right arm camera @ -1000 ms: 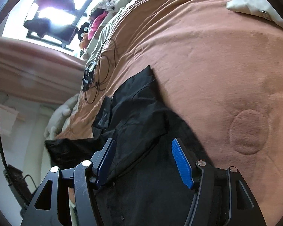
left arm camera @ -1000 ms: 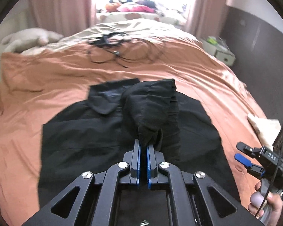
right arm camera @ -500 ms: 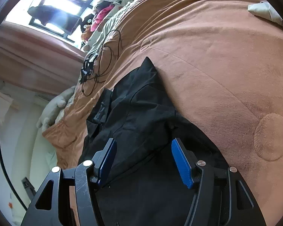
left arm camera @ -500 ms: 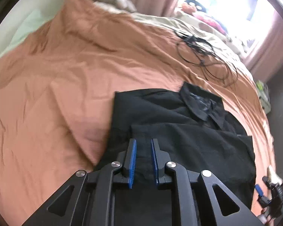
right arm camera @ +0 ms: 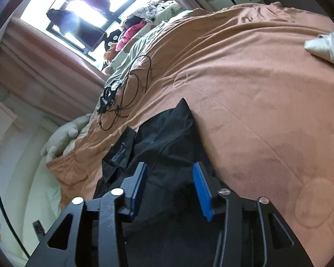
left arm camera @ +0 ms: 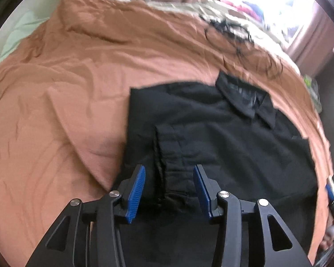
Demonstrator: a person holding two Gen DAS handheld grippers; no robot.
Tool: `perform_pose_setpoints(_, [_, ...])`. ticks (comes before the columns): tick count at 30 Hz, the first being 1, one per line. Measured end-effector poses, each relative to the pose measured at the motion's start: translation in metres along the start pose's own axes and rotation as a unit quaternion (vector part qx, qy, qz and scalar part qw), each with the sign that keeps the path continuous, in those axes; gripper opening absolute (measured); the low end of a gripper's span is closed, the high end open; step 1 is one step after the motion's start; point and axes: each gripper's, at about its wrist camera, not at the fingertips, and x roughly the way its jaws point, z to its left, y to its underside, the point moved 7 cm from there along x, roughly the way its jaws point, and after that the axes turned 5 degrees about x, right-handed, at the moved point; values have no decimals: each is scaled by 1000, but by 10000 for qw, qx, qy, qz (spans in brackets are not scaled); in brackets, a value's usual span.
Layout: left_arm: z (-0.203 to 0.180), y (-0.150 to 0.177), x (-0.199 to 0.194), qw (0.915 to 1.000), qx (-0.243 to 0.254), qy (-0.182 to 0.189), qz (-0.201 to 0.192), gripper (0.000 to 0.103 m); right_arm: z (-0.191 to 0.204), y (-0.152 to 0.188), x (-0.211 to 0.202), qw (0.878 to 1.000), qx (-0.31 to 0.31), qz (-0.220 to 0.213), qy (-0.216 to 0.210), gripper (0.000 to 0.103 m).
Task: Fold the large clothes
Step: 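Grasp the folded side with the right tool, straighten it, and release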
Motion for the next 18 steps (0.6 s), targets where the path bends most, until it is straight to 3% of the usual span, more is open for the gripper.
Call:
perform_pose_setpoints(6, [-1,7,35,9989,322,-271,227,47,4,-2,36,9992,-251,267,166,31])
perform_pose_setpoints(10, [2,9,48,9985,379,-273,290,47,-1,4,67,9948,-535,632,588,31])
perform_pose_setpoints(11, [2,9,50,9983,413,-282,285,47,-5,8,75,9923,-605,753,773,28])
perform_pose_setpoints(14, [1,9,54,9975,550,-366,256,48,-21,15,82,9820,-917,811,1438,0])
perform_pose_setpoints(18, [3,7,52,9965,615,-526,224,48,-22,15,69,9739,-1180,730,1796,0])
